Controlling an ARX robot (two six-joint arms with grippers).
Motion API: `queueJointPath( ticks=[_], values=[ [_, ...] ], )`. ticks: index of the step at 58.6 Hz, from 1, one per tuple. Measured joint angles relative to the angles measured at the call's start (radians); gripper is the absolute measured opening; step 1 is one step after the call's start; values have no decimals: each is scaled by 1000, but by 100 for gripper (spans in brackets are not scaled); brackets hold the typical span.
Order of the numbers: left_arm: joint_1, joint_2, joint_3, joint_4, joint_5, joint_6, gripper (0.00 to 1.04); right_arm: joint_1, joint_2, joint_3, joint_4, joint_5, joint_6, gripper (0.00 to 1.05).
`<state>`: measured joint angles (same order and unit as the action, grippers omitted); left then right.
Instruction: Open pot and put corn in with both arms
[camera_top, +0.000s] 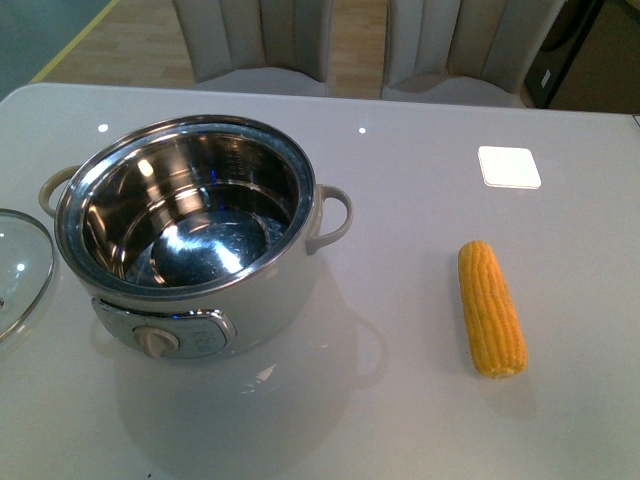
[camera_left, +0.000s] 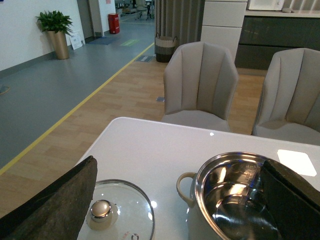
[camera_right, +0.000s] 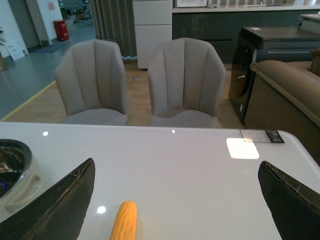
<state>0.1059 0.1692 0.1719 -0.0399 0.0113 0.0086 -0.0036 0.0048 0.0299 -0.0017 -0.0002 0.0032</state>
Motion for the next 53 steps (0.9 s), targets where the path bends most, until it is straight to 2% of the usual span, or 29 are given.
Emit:
queueJointPath(
  ticks=[4, 11, 33, 53],
  values=[
    [-9, -4, 0, -1, -8, 2, 97, 0, 0, 0, 0, 0, 0, 96],
    [-98, -47, -19, 8, -1, -3, 74, 0, 0, 0, 0, 0, 0, 96],
    [-103, -99, -95, 27, -11, -4, 5, 0, 0, 0, 0, 0, 0, 96],
    [-103, -156, -154, 34, -11, -6, 3, 0, 0, 0, 0, 0, 0, 96]
  ],
)
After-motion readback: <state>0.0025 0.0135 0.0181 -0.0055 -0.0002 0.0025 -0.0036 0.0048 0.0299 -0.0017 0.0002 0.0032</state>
